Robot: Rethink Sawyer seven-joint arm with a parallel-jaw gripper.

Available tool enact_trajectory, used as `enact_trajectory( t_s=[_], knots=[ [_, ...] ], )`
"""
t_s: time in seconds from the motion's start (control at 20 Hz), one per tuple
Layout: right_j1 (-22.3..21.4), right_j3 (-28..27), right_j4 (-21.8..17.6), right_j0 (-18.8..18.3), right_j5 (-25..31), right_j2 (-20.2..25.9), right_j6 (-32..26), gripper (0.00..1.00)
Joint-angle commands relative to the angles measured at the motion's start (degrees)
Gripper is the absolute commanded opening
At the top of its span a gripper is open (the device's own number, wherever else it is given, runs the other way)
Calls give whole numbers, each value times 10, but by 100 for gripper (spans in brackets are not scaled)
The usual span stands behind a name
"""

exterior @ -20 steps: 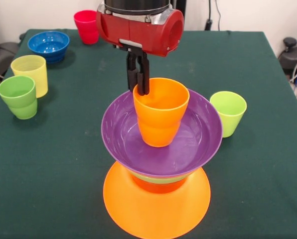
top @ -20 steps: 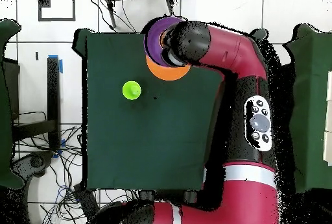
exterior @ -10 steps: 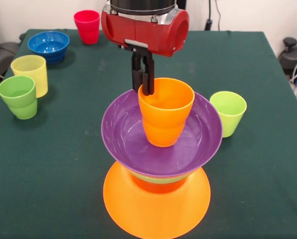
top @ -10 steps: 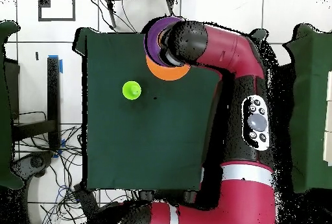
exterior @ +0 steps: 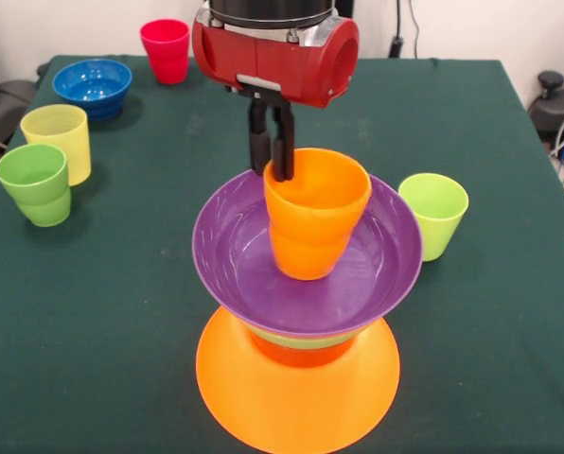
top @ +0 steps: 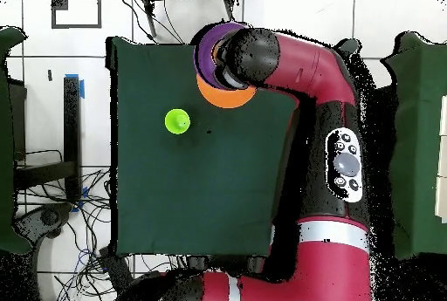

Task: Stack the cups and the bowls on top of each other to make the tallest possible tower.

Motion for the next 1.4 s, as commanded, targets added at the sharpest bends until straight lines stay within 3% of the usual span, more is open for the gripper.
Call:
enact_trajectory(
  t_s=[0.05, 0.7, 1.4],
  knots=[
    [15, 14, -3, 19, 44, 20, 35, 100],
    [16, 12, -4, 17, 46, 25, 24, 100],
    [-6, 6, 4, 4, 87, 24, 14, 100]
  ],
)
